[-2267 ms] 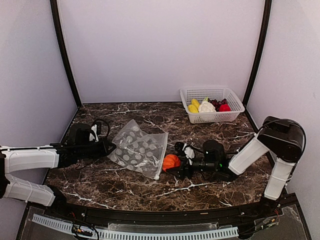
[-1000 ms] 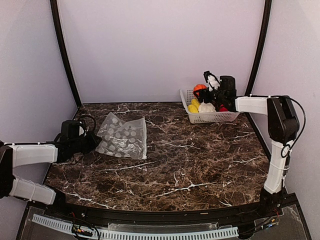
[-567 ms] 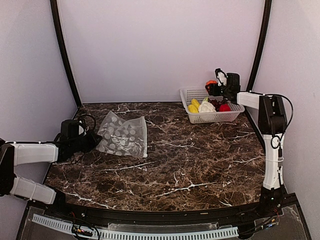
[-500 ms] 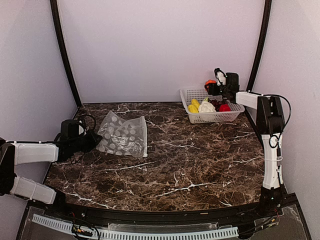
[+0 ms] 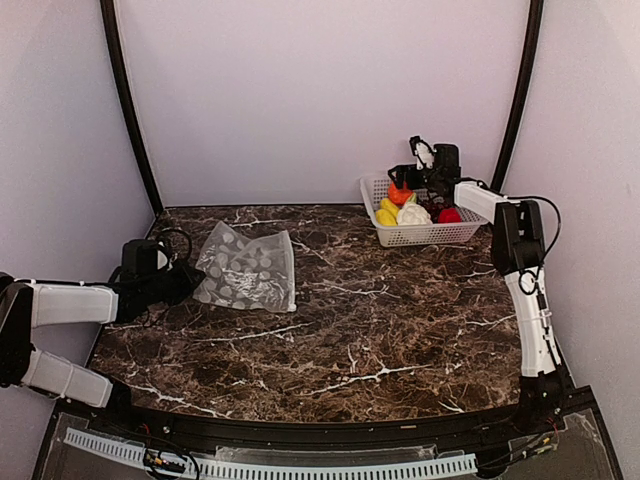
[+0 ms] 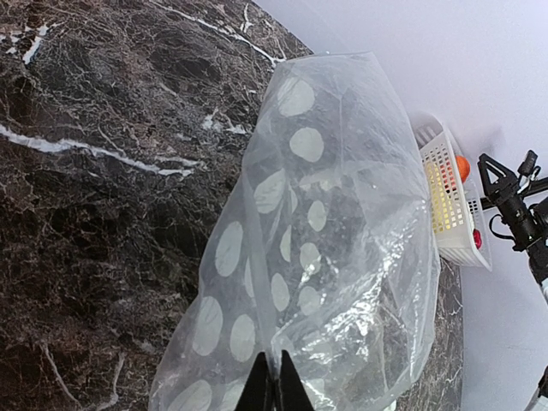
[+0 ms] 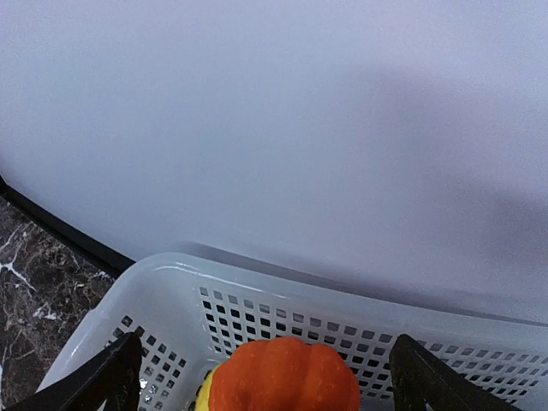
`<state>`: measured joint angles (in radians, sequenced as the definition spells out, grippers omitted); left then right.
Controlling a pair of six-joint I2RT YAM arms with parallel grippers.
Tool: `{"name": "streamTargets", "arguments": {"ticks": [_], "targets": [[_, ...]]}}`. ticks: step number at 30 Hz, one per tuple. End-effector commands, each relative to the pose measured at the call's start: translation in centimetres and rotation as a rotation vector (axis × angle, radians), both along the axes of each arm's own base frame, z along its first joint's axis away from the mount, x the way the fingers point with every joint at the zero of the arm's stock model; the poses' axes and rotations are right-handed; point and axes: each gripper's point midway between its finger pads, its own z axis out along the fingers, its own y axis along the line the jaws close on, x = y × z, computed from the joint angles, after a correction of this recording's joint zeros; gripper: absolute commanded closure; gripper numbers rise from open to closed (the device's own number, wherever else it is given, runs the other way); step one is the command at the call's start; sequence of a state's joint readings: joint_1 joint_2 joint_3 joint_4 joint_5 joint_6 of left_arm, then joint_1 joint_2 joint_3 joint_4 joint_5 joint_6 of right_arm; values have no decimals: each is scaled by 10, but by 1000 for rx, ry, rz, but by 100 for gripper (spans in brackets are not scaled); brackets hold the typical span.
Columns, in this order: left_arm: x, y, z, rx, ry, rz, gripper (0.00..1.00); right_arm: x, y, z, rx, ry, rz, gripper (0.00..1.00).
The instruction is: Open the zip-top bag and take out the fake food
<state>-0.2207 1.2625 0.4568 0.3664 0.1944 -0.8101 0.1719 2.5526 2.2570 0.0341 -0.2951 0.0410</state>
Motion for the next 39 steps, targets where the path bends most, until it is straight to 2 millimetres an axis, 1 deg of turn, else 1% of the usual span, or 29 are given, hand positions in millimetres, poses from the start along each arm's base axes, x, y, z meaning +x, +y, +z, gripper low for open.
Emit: {"name": "streamTargets", "arguments": {"ticks": [1, 6, 7, 11, 13, 14, 15, 16, 17, 18, 19, 20, 21, 22, 23, 24, 25, 27, 28, 29, 30, 31, 32, 34, 35, 36, 37, 38, 39], "targets": [[1, 1, 1, -16, -4, 3, 99, -5, 5, 8, -5, -4, 12, 1], [4, -1, 3, -17, -9, -2, 99, -19, 5, 39, 6, -35, 23, 1], [4, -1, 2, -12, -7, -3, 99, -25, 5, 38, 6, -28, 26, 1], [7, 0, 1, 8, -9, -7, 99, -49, 5, 57, 13, -42, 45, 1], [8, 1, 0, 28, -2, -14, 99, -62, 5, 65, 17, -54, 53, 1], [11, 1, 3, 32, -7, -16, 99, -71, 4, 69, 22, -55, 56, 1], [11, 2, 0, 48, 4, -22, 99, -81, 4, 82, 33, -71, 66, 1], [14, 3, 3, 53, -2, -23, 99, -90, 4, 83, 38, -66, 75, 1], [14, 4, 0, 66, 11, -29, 99, -100, 4, 86, 46, -63, 81, 1], [17, 5, 4, 69, 5, -28, 99, -109, 4, 88, 52, -59, 88, 1], [19, 5, 5, 78, 14, -33, 97, -119, 4, 89, 60, -53, 96, 1], [20, 5, 4, 80, 22, -35, 93, -129, 4, 93, 67, -54, 106, 1], [21, 5, 6, 88, 28, -42, 81, -139, 4, 92, 69, -46, 114, 1], [20, 5, 4, 95, 42, -50, 75, -149, 3, 94, 71, -42, 117, 1], [21, 5, 7, 95, 38, -54, 61, -159, 3, 96, 73, -38, 119, 1], [19, 6, 9, 97, 36, -54, 54, -170, 2, 91, 75, -20, 121, 1], [19, 8, 11, 100, 32, -48, 39, -179, 0, 93, 79, -12, 121, 1], [21, 8, 22, 97, 3, -48, 27, -198, -1, 95, 88, 7, 132, 1], [20, 8, 26, 104, -2, -51, 23, -207, -3, 97, 90, 12, 135, 1], [24, 8, 36, 109, -19, -51, 22, -216, -5, 97, 93, 19, 135, 1], [22, 10, 39, 129, -20, -52, 21, -227, -6, 99, 101, 22, 137, 1], [26, 11, 50, 137, -43, -50, 20, -236, -7, 100, 109, 29, 141, 1], [25, 13, 57, 160, -54, -47, 9, -246, -7, 102, 123, 32, 146, 1], [26, 15, 75, 189, -93, -52, 2, -266, -7, 107, 152, 37, 163, 1], [28, 15, 87, 196, -115, -54, 2, -276, -7, 108, 163, 40, 169, 1], [27, 16, 91, 220, -114, -63, 1, -286, -8, 113, 174, 30, 174, 1], [30, 15, 104, 228, -135, -69, 1, -294, -7, 111, 180, 36, 180, 1], [28, 15, 104, 251, -124, -86, 1, -303, -6, 112, 185, 39, 188, 1], [30, 14, 114, 258, -141, -89, 1, -310, -5, 107, 185, 48, 192, 1]]}}
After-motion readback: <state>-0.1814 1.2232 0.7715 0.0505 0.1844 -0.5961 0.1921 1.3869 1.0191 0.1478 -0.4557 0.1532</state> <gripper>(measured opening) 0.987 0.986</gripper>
